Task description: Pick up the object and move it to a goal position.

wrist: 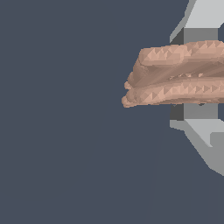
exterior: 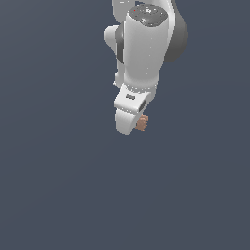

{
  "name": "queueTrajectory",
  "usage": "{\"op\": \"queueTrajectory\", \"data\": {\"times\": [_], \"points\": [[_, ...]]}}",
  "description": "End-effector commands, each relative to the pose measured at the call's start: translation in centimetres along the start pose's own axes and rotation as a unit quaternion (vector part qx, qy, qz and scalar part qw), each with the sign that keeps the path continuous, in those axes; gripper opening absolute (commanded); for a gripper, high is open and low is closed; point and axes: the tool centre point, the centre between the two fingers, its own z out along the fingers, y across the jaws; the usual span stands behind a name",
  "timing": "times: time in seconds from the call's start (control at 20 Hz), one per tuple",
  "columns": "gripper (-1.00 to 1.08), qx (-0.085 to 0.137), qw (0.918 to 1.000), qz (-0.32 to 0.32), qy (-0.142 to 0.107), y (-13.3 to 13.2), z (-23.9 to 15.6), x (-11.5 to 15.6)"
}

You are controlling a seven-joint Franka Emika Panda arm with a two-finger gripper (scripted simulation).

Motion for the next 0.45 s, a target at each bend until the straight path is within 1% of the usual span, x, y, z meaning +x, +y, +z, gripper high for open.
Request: {"op": "queueTrajectory", "data": {"times": [0.0,0.2,0.4], "points": [[-1.00,0.001,1.0000,0.000,0.000,-0.7,-1.6,0.1],[-1.00,0.001,1.0000,0.000,0.000,-1.4,-3.2,0.2],[-1.00,0.001,1.0000,0.000,0.000,-1.7,-3.8,0.3]]}}
